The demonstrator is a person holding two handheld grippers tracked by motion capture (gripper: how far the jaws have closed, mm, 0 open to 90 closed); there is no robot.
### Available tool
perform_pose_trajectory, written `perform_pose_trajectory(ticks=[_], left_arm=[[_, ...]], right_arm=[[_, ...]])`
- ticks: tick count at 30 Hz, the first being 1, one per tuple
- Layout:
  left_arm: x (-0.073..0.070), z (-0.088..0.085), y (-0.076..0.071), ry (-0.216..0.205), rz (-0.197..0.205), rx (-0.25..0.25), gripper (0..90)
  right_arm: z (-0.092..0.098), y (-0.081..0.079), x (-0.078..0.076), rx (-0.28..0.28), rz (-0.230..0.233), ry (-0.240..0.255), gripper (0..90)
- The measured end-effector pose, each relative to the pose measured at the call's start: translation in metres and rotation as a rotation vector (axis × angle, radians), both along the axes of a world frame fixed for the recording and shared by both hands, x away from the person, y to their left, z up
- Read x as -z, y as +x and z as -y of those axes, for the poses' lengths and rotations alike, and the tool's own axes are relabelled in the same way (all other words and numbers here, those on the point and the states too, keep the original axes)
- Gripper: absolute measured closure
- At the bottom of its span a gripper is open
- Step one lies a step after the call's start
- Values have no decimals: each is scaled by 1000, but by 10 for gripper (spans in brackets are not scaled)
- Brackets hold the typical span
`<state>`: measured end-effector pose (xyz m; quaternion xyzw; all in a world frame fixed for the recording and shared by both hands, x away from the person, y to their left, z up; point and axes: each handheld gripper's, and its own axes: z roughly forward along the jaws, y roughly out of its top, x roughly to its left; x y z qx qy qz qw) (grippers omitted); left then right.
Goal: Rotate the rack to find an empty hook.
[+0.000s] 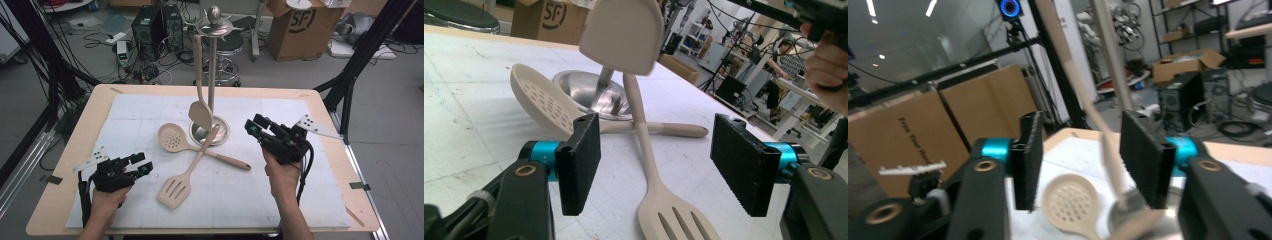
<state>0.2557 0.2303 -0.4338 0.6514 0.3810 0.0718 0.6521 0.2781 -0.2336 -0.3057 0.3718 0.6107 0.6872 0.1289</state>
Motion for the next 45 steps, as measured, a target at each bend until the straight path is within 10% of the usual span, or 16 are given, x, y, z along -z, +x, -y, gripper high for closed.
perform_pose_trajectory(ticks=[13,33,45], left_arm=[[-1,-3,-11,14,4,-8,367],[1,-5,-14,4,-5,-9,367],[0,2,-13,12,-2,9,369]], right_arm=[[-18,20,-6,-18,22,58,892],[-44,60,-50,33,71,167,896],[-51,69,-62,119,182,249,900]])
